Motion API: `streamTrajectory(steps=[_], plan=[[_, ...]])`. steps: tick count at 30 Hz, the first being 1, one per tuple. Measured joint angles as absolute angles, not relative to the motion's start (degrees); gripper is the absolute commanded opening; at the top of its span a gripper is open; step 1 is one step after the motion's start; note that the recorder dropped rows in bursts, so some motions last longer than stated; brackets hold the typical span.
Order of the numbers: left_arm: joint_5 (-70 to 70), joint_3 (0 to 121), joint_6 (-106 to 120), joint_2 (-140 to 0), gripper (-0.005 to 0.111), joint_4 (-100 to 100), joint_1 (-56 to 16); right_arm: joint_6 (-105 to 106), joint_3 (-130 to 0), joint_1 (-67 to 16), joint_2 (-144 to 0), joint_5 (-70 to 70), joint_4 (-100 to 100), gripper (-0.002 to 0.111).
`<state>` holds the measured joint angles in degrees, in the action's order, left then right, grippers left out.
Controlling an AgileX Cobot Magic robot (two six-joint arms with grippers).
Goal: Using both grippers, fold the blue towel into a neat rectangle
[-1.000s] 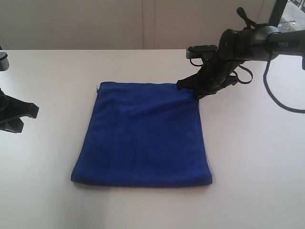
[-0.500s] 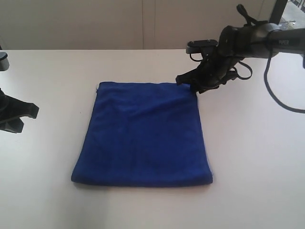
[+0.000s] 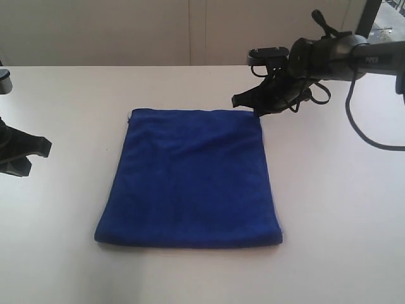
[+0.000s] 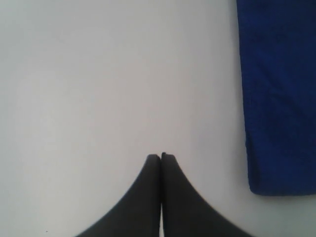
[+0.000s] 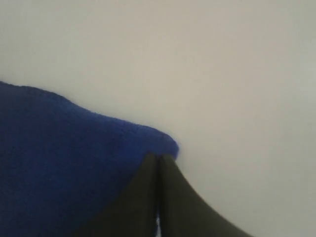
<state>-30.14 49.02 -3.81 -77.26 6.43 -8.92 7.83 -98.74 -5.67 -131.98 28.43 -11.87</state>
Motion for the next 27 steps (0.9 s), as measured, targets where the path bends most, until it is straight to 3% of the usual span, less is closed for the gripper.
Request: streamTrajectory(steps=[19, 23, 27], plan=[[-30.14, 49.02, -3.81, -77.26, 0.0, 6.43, -8.92, 8.72, -98.74, -5.67, -134.58, 22.42, -11.74, 0.0], [-30.14, 49.02, -3.81, -77.26, 0.0, 6.43, -8.92, 8.72, -98.74, -5.67, -133.02, 25.57, -11.74, 0.0], [-30.14, 49.02, -3.81, -77.26, 0.0, 6.43, -8.92, 8.75, -98.74, -5.67, -127.71, 37.38, -11.74, 0.0]])
